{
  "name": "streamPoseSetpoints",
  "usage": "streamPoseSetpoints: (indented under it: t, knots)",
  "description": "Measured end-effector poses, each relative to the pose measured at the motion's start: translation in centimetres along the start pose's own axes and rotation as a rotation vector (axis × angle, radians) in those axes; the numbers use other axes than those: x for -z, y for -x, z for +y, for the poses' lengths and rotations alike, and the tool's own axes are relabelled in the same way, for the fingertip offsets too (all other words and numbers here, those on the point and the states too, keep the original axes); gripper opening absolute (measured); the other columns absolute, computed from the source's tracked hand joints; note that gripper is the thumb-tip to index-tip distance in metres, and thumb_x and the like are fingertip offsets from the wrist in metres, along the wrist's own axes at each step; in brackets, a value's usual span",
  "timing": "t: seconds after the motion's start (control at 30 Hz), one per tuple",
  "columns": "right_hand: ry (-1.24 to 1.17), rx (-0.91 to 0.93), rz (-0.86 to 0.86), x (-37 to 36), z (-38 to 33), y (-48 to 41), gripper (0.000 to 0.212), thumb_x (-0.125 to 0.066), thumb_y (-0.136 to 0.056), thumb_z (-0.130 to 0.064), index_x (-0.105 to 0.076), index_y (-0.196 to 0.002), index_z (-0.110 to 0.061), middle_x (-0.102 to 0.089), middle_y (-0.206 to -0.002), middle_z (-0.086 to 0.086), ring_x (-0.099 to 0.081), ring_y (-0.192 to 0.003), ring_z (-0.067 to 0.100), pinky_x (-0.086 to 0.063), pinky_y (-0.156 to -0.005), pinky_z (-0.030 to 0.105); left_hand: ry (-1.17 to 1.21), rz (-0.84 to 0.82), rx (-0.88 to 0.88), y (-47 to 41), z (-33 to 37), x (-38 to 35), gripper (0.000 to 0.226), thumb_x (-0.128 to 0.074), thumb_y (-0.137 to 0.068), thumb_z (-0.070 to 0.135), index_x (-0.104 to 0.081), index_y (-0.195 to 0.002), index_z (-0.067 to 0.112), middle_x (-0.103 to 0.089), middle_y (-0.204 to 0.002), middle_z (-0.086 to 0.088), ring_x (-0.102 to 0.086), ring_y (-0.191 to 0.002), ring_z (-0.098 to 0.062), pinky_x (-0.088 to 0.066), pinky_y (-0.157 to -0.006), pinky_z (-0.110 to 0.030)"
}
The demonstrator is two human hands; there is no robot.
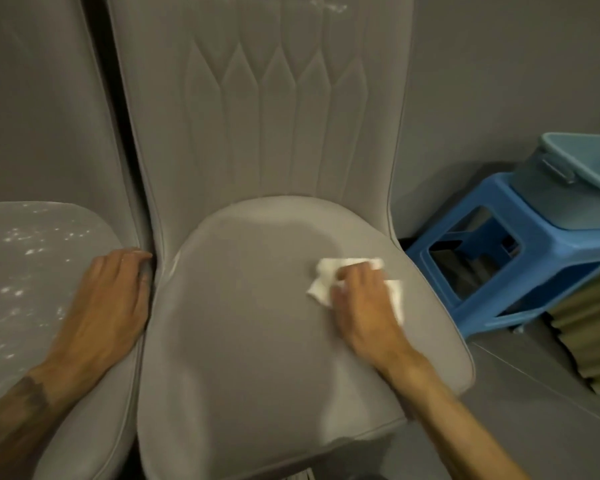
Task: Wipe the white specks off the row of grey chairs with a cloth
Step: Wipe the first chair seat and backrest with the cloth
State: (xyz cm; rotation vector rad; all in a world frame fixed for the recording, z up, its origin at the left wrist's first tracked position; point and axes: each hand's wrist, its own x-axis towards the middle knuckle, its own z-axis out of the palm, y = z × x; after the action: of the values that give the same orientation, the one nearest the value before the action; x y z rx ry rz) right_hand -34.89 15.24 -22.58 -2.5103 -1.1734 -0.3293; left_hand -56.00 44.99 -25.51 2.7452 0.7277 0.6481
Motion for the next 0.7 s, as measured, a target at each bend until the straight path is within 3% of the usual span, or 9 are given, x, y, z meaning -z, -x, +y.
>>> streamPoseSetpoints:
  t: [0.07, 0.13, 0.2, 0.37, 0.47, 0.53, 0.7]
  knots:
    - [-0.051, 0.179, -0.083, -0.5, -3.1, 0.7, 0.013, -0.051, -0.098, -0.012, -0.06, -0.105, -0.006, -0.058, -0.107, 0.011, -0.053, -0.092, 0.031, -0.043, -0.081, 0.04, -0.021, -0.009, -0.009, -0.1, -0.1, 0.0, 0.029, -0.037, -0.108, 0.021, -0.058, -0.117, 0.004, -0.061, -0.108, -0.019, -0.052, -0.094, -0.036, -0.039, -0.087, -0.047]
    - [-0.147, 0.213, -0.18, 0.2, -3.0, 1.6, 0.021, -0.044, -0.104, -0.025, -0.056, -0.115, -0.011, -0.053, -0.115, 0.006, -0.047, -0.099, 0.025, -0.039, -0.087, 0.035, -0.039, -0.03, -0.002, -0.4, -0.2, 0.1, 0.028, -0.036, -0.108, 0.019, -0.058, -0.118, 0.004, -0.061, -0.11, -0.02, -0.052, -0.095, -0.039, -0.038, -0.088, -0.049]
    - [-0.174, 0.195, -0.135, 1.4, 0.2, 2.7, 0.02, -0.045, -0.104, -0.027, -0.054, -0.116, -0.013, -0.052, -0.115, 0.004, -0.046, -0.099, 0.022, -0.04, -0.087, 0.037, -0.038, -0.061, 0.011, -0.6, -0.1, 0.3, 0.027, -0.039, -0.105, 0.02, -0.058, -0.117, 0.005, -0.061, -0.111, -0.02, -0.052, -0.097, -0.04, -0.039, -0.088, -0.051]
    - [0.124, -0.13, -0.076, 1.7, 10.2, 0.4, 0.027, -0.037, -0.103, -0.024, -0.053, -0.118, -0.008, -0.051, -0.122, 0.011, -0.041, -0.102, 0.023, -0.033, -0.091, 0.036, 0.01, -0.056, 0.024, -1.2, 1.6, 1.1, 0.03, -0.042, -0.108, 0.028, -0.055, -0.126, 0.008, -0.057, -0.123, -0.017, -0.051, -0.106, -0.034, -0.044, -0.095, -0.049]
    - [0.067, -0.232, 0.027, -0.8, 9.5, -4.7, 0.023, -0.043, -0.101, -0.016, -0.055, -0.113, 0.0, -0.054, -0.115, 0.021, -0.046, -0.099, 0.034, -0.034, -0.09, 0.042, 0.05, -0.001, 0.036, -3.0, 2.9, 1.2, 0.038, -0.052, -0.104, 0.023, -0.053, -0.137, 0.004, -0.051, -0.134, -0.018, -0.052, -0.114, -0.034, -0.047, -0.1, -0.05]
    - [0.013, -0.191, 0.109, -2.9, 7.0, -8.2, 0.019, -0.048, -0.1, -0.014, -0.056, -0.109, 0.0, -0.054, -0.112, 0.022, -0.047, -0.098, 0.038, -0.037, -0.091, 0.046, 0.057, 0.069, 0.052, -4.8, 3.3, 1.2, 0.044, -0.056, -0.103, 0.021, -0.05, -0.143, 0.005, -0.045, -0.141, -0.018, -0.052, -0.118, -0.036, -0.05, -0.099, -0.051]
    - [-0.03, -0.106, 0.352, -5.3, 2.3, -16.1, 0.013, -0.045, -0.102, -0.015, -0.052, -0.106, -0.005, -0.05, -0.11, 0.015, -0.046, -0.099, 0.033, -0.042, -0.094, 0.048, 0.06, 0.261, 0.034, -9.8, 3.6, 1.4, 0.058, -0.06, -0.102, 0.023, -0.038, -0.155, 0.015, -0.028, -0.155, -0.021, -0.046, -0.13, -0.044, -0.053, -0.098, -0.058]
